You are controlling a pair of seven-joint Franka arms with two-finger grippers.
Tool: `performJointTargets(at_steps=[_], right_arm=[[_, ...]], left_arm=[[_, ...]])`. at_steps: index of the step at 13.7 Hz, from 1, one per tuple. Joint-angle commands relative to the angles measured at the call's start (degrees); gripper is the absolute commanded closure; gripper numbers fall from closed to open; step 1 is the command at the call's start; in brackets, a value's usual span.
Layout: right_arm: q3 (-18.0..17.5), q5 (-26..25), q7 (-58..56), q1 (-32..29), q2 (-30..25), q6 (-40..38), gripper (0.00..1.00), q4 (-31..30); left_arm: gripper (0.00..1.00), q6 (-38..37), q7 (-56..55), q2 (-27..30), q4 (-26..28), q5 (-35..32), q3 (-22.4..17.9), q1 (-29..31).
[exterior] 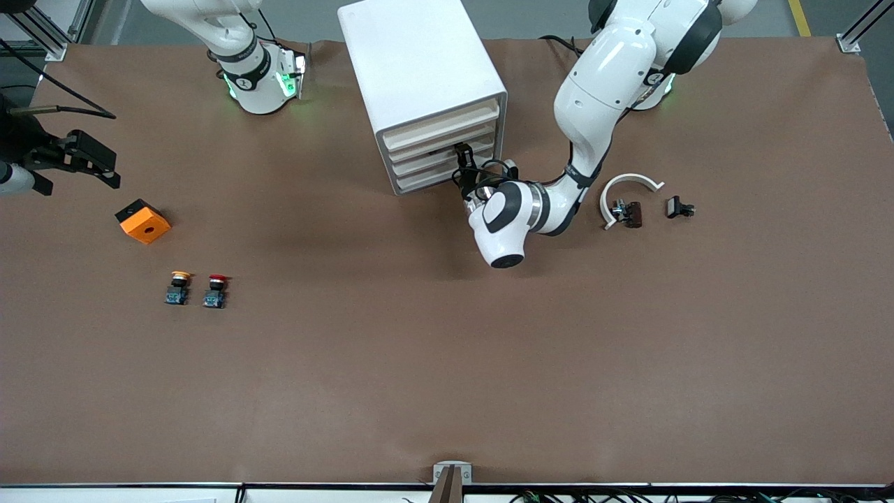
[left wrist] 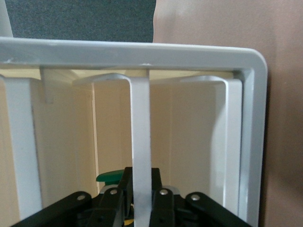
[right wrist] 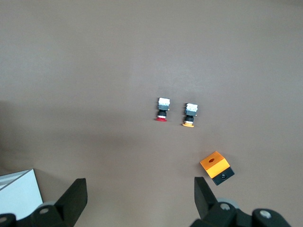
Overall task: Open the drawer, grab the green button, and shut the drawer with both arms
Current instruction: 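Pull the drawer open with the left gripper while the right gripper reaches over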
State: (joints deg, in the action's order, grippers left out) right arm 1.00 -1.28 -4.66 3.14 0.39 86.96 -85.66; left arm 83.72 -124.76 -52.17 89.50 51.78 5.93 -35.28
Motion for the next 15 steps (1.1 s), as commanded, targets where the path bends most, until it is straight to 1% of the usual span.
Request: performJointTargets(at_steps=[1,6,8,10,12,14,15], right_arm=[[-0.04,-0.22,-0.08,0.64,0.67,-0.66,0.0,1.55],[-0.04,-0.22,-0.08,0.64,0.67,-0.66,0.0,1.47],[-0.04,-0.22,-0.08,0.64,0.67,-0.66,0.0,1.47],[-0.04,-0.13,-0.08,0.73,0.67,-0.66,0.0,1.47],[-0.12,0.13,-0.08,0.99,0.75,-0.57,0.0,1.47],[-0.12,-0.04,-0.08,2.48,1.19,-0.48,0.0,1.47],[-0.12,-0.04,0.0,3.19,1.37,-0.39,0.0,1.47]], left_arm=[[0.79,-0.23,-0.31,-0.65,-0.64,1.48,-0.21,-0.58],[0.8,-0.23,-0.49,-0.74,-0.55,1.57,-0.21,-1.2],[0.94,-0.23,-0.57,-0.74,-0.55,1.4,-0.21,-1.02],[1.0,-0.23,-0.4,-0.56,-0.81,1.13,-0.74,-0.32],[1.0,-0.23,-0.22,-0.47,-1.08,1.04,-0.92,1.86],[1.0,-0.23,-0.22,-0.56,-3.36,0.52,-0.92,4.33],[1.0,-0.23,-0.31,-0.47,-3.63,0.43,-1.0,5.73]])
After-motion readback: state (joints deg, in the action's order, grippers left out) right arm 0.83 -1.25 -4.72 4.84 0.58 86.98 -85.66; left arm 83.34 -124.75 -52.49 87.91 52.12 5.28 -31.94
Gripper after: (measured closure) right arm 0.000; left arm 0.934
